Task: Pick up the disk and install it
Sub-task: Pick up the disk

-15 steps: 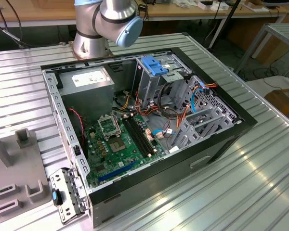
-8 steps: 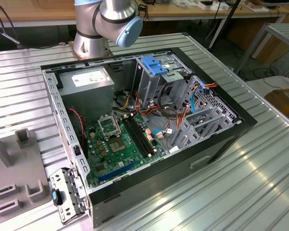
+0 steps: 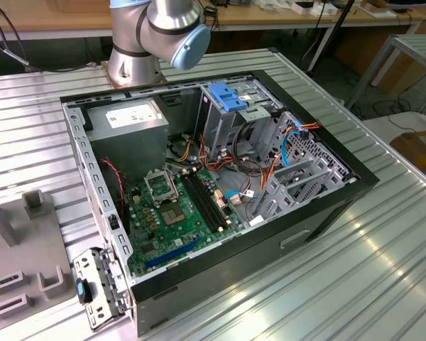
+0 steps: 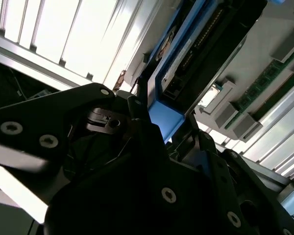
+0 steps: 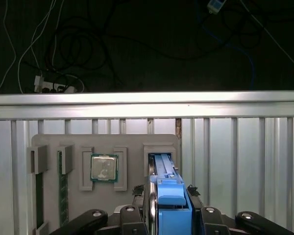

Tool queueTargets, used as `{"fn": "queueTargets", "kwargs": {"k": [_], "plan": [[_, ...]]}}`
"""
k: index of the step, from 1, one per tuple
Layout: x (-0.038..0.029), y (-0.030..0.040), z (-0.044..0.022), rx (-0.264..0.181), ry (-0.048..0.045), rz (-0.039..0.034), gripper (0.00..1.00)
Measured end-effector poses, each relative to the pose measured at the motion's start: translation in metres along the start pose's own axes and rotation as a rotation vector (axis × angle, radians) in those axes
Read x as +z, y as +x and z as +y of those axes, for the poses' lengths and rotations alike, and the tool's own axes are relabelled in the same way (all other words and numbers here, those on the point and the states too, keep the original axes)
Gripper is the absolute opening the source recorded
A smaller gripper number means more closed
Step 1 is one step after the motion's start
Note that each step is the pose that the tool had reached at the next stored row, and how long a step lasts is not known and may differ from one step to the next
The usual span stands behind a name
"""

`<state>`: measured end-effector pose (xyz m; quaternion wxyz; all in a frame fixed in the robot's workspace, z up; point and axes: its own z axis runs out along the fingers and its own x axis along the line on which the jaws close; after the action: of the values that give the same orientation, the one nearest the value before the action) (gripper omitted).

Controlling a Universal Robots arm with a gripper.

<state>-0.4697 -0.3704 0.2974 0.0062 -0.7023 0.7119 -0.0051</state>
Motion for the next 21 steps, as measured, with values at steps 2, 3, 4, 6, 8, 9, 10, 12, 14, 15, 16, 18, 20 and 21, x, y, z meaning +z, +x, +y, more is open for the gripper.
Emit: {"fn": "queueTargets", "kwargs": {"k": [2, 3, 4, 6, 8, 9, 10, 12, 14, 15, 16, 18, 20, 21], "plan": [[0.0001, -0.0004, 0.0, 0.0, -0.0002, 0.0001, 0.45], [0.0001, -0.0006, 0.0, 0.001, -0.0003, 0.0001, 0.45], [0.0001, -0.0007, 0.0, 0.002, -0.0003, 0.0002, 0.45], [0.0002, -0.0008, -0.0001, 0.003, -0.0003, 0.0002, 0.45], [0.0001, -0.0009, -0.0001, 0.004, -0.0003, 0.0002, 0.45], [0.0002, -0.0009, -0.0001, 0.005, -0.0003, 0.0002, 0.45], [0.0001, -0.0009, -0.0001, 0.005, -0.0003, 0.0003, 0.37], [0.0001, -0.0009, -0.0001, 0.005, -0.0003, 0.0003, 0.37], [0.0002, -0.0009, -0.0001, 0.005, -0.0002, 0.0002, 0.37], [0.0002, -0.0009, -0.0001, 0.005, -0.0002, 0.0002, 0.37], [0.0001, -0.0009, -0.0001, 0.005, -0.0003, 0.0003, 0.37], [0.0002, -0.0009, -0.0001, 0.005, -0.0002, 0.0002, 0.37], [0.0002, -0.0009, -0.0001, 0.005, -0.0002, 0.0002, 0.37], [0.0001, -0.0009, -0.0001, 0.005, -0.0003, 0.0002, 0.37]]}}
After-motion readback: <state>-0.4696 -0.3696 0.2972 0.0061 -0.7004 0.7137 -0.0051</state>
